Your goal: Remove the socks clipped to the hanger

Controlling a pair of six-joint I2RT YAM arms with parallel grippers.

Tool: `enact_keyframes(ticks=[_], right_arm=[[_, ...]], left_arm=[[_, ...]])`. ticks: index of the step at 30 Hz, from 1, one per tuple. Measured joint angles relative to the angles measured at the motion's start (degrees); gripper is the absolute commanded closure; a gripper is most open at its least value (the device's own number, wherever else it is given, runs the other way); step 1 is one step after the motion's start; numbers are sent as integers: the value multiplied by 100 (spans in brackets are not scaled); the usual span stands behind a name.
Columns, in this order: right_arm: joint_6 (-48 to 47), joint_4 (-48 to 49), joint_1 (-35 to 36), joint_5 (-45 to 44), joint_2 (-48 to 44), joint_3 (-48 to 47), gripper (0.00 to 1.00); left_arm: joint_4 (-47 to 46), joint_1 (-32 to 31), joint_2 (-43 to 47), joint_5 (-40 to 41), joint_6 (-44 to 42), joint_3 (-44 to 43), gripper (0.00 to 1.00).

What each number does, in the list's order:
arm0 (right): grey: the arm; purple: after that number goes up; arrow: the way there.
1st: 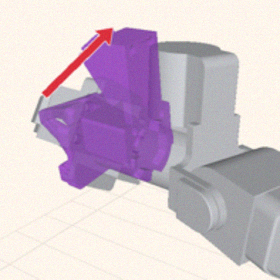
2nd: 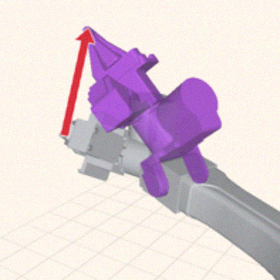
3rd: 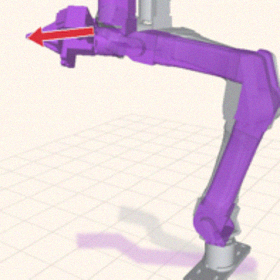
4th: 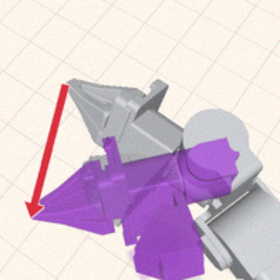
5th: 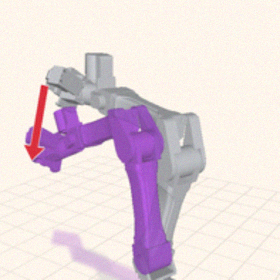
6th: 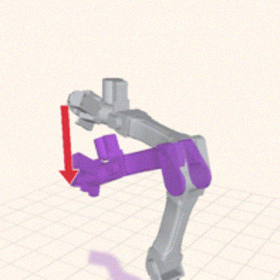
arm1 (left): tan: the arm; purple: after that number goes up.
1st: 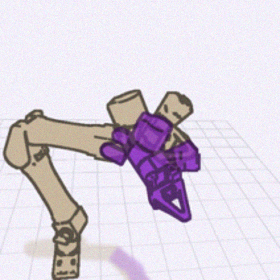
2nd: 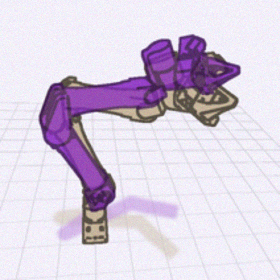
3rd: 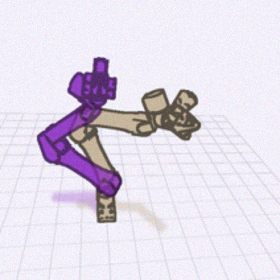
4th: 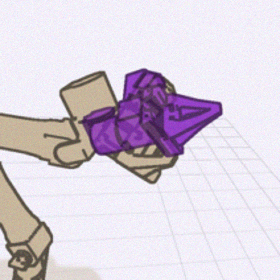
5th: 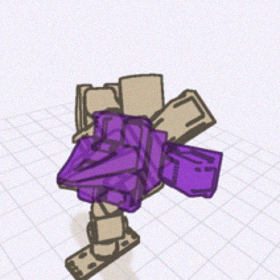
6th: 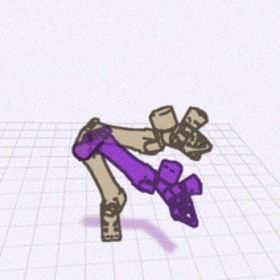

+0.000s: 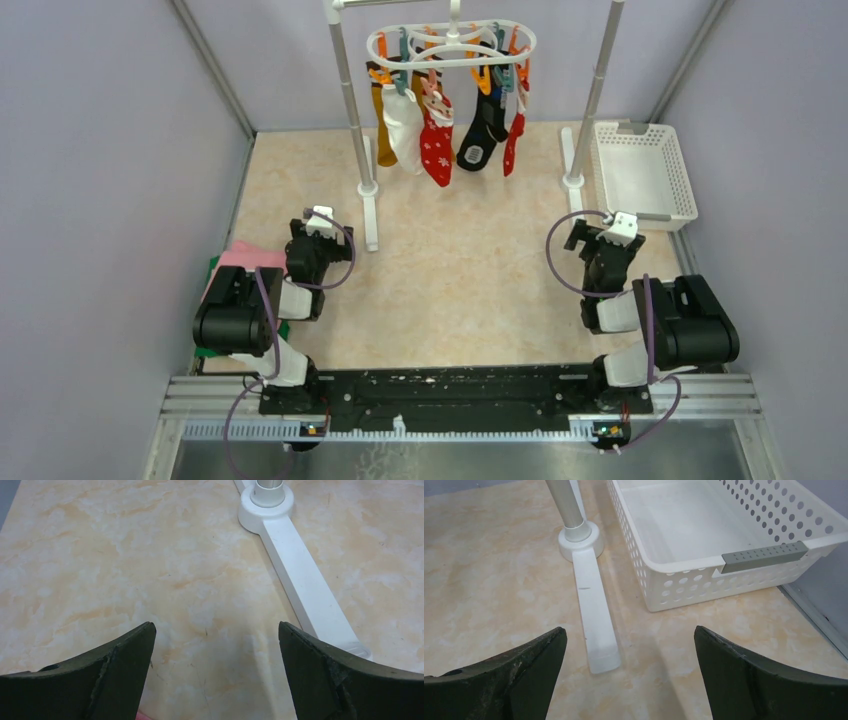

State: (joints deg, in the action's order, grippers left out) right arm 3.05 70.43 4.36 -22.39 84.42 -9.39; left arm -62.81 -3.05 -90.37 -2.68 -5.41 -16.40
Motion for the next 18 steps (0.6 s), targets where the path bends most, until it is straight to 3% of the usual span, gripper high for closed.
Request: enact_keyframes(ticks=[18], right_arm=[[2, -37, 2, -28, -20, 0, 1]], left_arm=[[-7, 2, 0, 0, 0, 0, 1]])
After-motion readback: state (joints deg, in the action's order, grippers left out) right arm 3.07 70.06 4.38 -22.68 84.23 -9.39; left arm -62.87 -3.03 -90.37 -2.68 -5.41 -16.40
